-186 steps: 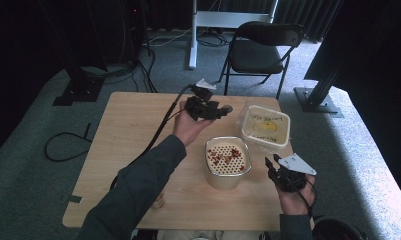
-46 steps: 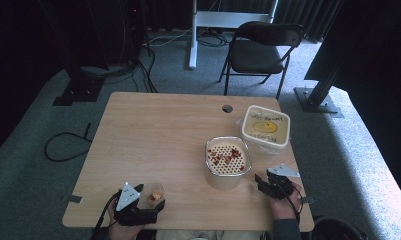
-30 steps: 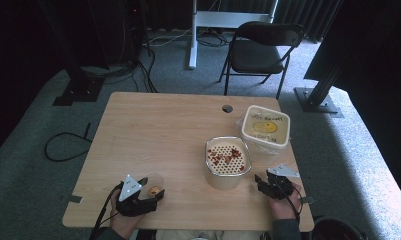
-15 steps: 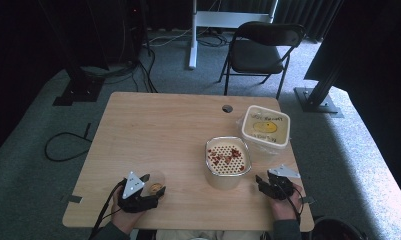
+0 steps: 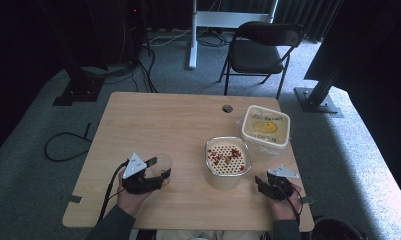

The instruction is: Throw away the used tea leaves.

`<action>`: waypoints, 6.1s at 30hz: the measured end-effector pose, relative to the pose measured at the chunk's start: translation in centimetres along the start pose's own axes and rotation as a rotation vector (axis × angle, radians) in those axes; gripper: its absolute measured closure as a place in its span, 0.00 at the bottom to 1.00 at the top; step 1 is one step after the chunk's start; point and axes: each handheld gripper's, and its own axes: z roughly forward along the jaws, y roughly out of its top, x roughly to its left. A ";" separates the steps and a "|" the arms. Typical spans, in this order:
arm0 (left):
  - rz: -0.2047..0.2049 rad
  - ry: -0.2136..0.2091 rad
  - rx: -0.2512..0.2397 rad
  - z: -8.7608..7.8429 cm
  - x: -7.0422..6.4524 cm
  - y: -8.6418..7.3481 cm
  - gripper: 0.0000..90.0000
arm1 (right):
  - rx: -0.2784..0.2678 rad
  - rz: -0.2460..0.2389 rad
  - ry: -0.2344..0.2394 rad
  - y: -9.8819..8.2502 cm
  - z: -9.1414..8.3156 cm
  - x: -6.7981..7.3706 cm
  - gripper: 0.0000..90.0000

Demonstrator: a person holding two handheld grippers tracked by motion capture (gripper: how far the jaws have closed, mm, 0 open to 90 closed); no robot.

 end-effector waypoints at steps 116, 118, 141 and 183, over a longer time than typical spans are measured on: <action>0.067 -0.416 -0.079 4.8 -7.4 8.1 0.41 | -0.435 -0.223 0.351 10.5 -4.6 11.4 0.40; 0.069 -0.412 -0.084 4.7 -7.5 8.1 0.41 | -0.438 -0.223 0.353 10.5 -4.7 11.3 0.40; 0.035 -0.120 -0.016 1.6 -1.5 3.6 0.38 | -0.437 -0.224 0.079 11.5 -8.1 4.4 0.44; -0.095 0.031 0.149 3.1 2.5 -3.8 0.38 | -0.125 -1.137 -0.433 12.9 -5.5 8.8 0.44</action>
